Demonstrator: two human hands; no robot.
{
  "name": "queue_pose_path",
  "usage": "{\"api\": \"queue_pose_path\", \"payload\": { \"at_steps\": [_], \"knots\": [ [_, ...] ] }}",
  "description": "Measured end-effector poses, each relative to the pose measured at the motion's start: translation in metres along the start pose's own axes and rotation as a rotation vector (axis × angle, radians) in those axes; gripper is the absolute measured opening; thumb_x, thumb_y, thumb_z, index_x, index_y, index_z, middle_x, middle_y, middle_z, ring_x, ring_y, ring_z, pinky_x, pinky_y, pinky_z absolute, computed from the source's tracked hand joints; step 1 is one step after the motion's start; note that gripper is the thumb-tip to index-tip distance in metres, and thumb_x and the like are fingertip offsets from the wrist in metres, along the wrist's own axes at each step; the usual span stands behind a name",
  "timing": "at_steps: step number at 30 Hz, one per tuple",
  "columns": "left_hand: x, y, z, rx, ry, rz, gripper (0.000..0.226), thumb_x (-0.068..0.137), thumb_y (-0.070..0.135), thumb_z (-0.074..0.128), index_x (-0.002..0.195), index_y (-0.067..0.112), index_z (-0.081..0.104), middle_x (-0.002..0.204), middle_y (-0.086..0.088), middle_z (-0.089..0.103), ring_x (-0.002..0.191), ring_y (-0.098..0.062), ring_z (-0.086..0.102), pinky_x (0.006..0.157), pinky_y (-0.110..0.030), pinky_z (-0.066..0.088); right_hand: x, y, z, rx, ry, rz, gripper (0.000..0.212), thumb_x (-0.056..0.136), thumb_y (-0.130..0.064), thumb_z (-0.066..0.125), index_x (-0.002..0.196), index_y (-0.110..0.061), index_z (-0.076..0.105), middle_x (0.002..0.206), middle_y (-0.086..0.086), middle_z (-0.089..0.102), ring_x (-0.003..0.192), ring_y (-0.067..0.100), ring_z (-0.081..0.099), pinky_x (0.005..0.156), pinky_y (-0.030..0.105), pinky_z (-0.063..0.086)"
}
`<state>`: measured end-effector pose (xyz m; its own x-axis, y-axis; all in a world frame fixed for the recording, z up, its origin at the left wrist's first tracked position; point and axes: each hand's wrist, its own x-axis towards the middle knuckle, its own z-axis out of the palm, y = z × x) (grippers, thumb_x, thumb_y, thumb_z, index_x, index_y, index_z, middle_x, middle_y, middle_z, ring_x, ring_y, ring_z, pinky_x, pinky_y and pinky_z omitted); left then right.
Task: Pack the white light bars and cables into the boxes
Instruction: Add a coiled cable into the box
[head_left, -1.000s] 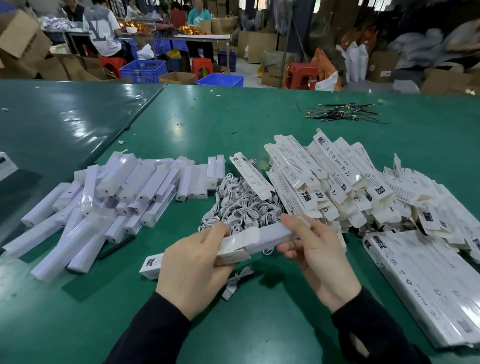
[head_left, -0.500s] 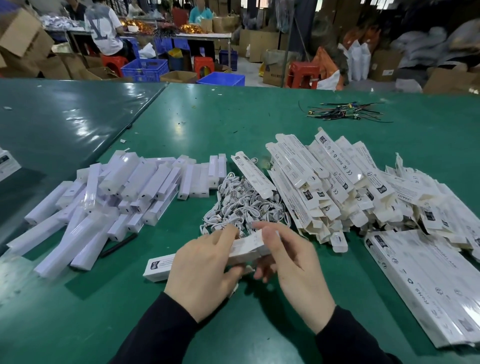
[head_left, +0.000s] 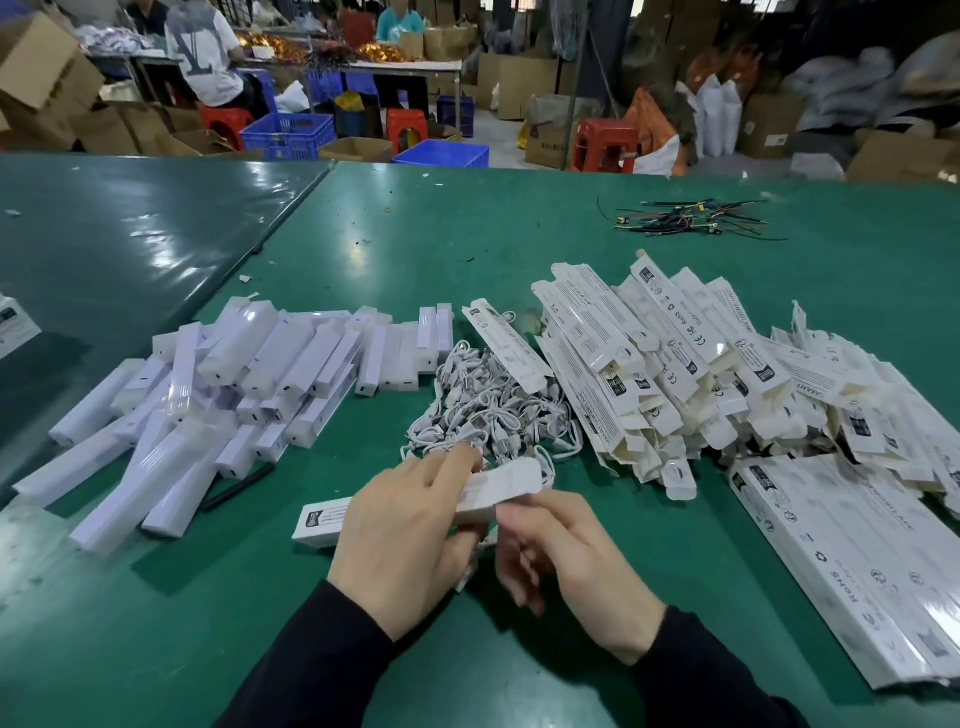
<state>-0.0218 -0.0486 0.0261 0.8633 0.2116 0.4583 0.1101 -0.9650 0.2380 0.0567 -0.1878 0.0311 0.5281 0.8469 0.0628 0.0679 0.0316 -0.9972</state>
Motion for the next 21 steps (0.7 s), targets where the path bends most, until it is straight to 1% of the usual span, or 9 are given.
{"api": "queue_pose_path", "payload": {
  "at_steps": [2, 6, 9, 11, 12, 14, 16, 19, 21],
  "knots": [
    [0.0, 0.001, -0.002, -0.001, -0.004, -0.011, 0.036, 0.059, 0.02, 0.061, 0.094, 0.012, 0.066, 0.077, 0.001, 0.067, 0.062, -0.027, 0.062, 0.054, -0.032, 0.041, 0.0, 0.002, -0.006, -0.042, -0.051, 0.027, 0.015, 0.081, -0.021, 0.059, 0.084, -0.033, 0.068, 0.045, -0.006, 0.048, 0.039, 0.009, 0.044, 0.04, 0.019, 0.036],
    [-0.002, 0.005, -0.003, -0.039, -0.089, 0.081, 0.056, 0.055, 0.023, 0.047, 0.11, 0.014, 0.056, 0.091, -0.003, 0.068, 0.074, -0.028, 0.064, 0.068, -0.031, 0.039, 0.0, 0.002, -0.008, -0.249, -0.085, -0.063, 0.023, 0.082, -0.006, 0.069, 0.074, -0.027, 0.066, 0.049, -0.017, 0.055, 0.042, -0.001, 0.048, 0.047, 0.009, 0.037],
    [0.0, 0.009, -0.007, -0.158, -0.084, 0.081, 0.053, 0.064, 0.022, 0.044, 0.113, 0.009, 0.061, 0.1, -0.003, 0.065, 0.086, -0.027, 0.06, 0.076, -0.033, 0.041, 0.002, 0.001, -0.011, -0.087, 0.072, -0.141, 0.01, 0.077, -0.015, 0.075, 0.078, -0.025, 0.075, 0.058, -0.003, 0.066, 0.049, 0.002, 0.054, 0.048, 0.016, 0.043],
    [0.002, 0.009, -0.01, -0.239, -0.041, 0.073, 0.045, 0.073, 0.022, 0.048, 0.114, 0.009, 0.059, 0.104, -0.001, 0.062, 0.093, -0.022, 0.052, 0.082, -0.029, 0.04, 0.003, 0.003, -0.015, 0.051, 0.17, -0.194, 0.015, 0.072, -0.023, 0.075, 0.086, -0.019, 0.078, 0.064, 0.009, 0.067, 0.05, 0.012, 0.055, 0.046, 0.025, 0.045],
    [0.002, 0.008, -0.012, -0.251, -0.032, 0.082, 0.043, 0.076, 0.023, 0.049, 0.115, 0.01, 0.059, 0.105, 0.001, 0.06, 0.094, -0.019, 0.048, 0.083, -0.027, 0.039, 0.003, 0.003, -0.016, 0.088, 0.18, -0.207, 0.017, 0.072, -0.022, 0.075, 0.088, -0.016, 0.077, 0.064, 0.008, 0.067, 0.049, 0.014, 0.054, 0.045, 0.027, 0.046],
    [0.003, 0.002, -0.013, -0.243, -0.032, 0.108, 0.039, 0.08, 0.027, 0.049, 0.115, 0.012, 0.06, 0.103, 0.005, 0.059, 0.093, -0.015, 0.046, 0.08, -0.023, 0.038, 0.003, 0.003, -0.016, 0.083, 0.222, -0.223, 0.017, 0.072, -0.02, 0.076, 0.089, -0.015, 0.077, 0.066, 0.003, 0.069, 0.046, 0.012, 0.053, 0.045, 0.027, 0.047],
    [0.002, -0.006, -0.015, -0.238, -0.017, 0.087, 0.031, 0.087, 0.038, 0.049, 0.109, 0.019, 0.059, 0.097, 0.012, 0.056, 0.086, -0.012, 0.049, 0.072, -0.026, 0.041, 0.001, 0.001, -0.018, 0.05, 0.352, -0.276, 0.022, 0.071, -0.024, 0.076, 0.093, -0.021, 0.076, 0.07, 0.0, 0.07, 0.046, 0.012, 0.053, 0.045, 0.026, 0.047],
    [0.004, -0.015, -0.018, -0.265, 0.049, -0.043, 0.022, 0.088, 0.049, 0.05, 0.095, 0.028, 0.049, 0.077, 0.016, 0.049, 0.062, -0.01, 0.048, 0.054, -0.029, 0.042, 0.002, 0.001, -0.032, -0.057, 0.565, -0.372, 0.032, 0.078, -0.021, 0.071, 0.104, -0.038, 0.067, 0.08, -0.001, 0.066, 0.051, 0.011, 0.051, 0.047, 0.028, 0.049],
    [0.004, -0.017, -0.017, -0.408, 0.134, -0.201, 0.017, 0.083, 0.043, 0.059, 0.089, 0.032, 0.049, 0.067, 0.01, 0.054, 0.055, -0.012, 0.048, 0.047, -0.023, 0.04, 0.004, 0.002, -0.039, -0.22, 0.544, -0.33, 0.033, 0.077, -0.014, 0.067, 0.099, -0.038, 0.067, 0.083, -0.006, 0.065, 0.058, 0.008, 0.054, 0.055, 0.025, 0.049]
  ]
}}
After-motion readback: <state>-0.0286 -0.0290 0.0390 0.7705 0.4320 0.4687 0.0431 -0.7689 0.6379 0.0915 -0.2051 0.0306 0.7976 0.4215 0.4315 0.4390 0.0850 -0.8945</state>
